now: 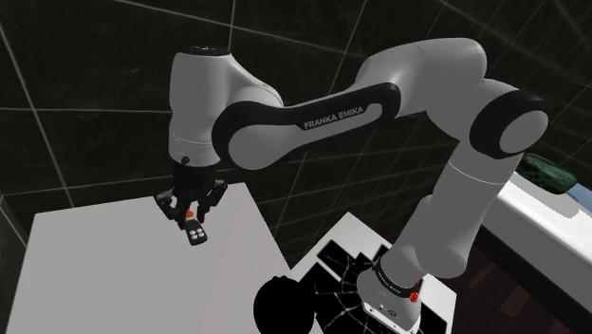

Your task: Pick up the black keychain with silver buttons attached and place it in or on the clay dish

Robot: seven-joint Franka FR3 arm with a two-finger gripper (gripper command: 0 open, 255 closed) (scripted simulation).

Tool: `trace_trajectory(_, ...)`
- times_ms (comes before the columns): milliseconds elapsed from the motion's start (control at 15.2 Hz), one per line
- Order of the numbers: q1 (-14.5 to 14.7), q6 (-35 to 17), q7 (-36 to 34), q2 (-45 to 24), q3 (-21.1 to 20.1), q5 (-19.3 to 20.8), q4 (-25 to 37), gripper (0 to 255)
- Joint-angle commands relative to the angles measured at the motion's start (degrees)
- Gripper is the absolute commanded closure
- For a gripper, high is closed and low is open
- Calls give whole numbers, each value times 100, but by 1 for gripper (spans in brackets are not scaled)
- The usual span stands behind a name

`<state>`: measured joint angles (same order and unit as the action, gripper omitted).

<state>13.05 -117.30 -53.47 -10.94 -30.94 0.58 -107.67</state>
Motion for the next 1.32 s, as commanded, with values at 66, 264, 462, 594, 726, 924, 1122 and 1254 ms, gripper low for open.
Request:
trace_trajectory(66, -10, 237, 12, 79, -12, -44, 167, 255)
trace_trajectory(264, -18, 453, 23, 144, -19, -79, 326, 255)
trace_trajectory(462, -31, 488, 32, 387, -57, -209, 152, 255)
trace_trajectory(594, -32, 399, 50, 822, -121, -454, -307, 255)
trace_trajectory(726, -2, 341, 72, 1254, -173, -708, -732, 255)
trace_trajectory(924, 104, 309, 98, 1893, -225, -1093, -1308, 255)
trace_trajectory(1122, 276, 340, 98, 2517, -254, -1465, -1817, 255)
trace_trajectory(1254, 425, 391, 75, 2922, -266, -1700, -2123, 255)
